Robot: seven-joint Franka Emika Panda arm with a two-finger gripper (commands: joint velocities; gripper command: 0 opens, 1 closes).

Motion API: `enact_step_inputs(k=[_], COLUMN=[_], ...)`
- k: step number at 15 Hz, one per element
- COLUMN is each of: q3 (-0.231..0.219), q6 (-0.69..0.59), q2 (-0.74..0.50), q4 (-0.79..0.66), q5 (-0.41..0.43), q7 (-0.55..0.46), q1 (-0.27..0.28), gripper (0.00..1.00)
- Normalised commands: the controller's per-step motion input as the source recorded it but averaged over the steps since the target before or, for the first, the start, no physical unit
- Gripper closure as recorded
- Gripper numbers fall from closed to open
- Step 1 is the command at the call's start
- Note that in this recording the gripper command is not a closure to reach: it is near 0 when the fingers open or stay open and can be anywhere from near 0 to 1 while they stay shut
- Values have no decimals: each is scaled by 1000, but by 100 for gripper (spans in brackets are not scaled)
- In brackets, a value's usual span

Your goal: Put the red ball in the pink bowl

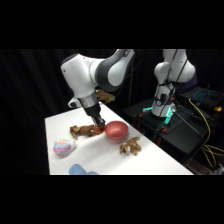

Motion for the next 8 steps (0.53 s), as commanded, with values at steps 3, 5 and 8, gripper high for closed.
enact_step_inputs(k=[3, 5, 8], q3=[-94, -89, -74], q6=[365, 301, 241], q2=[-668, -580, -456], q4=[-874, -730, -568], q5=[-2, 7, 23], q7=[182, 199, 189], q1=[54, 49, 47], gripper=[25, 25, 25])
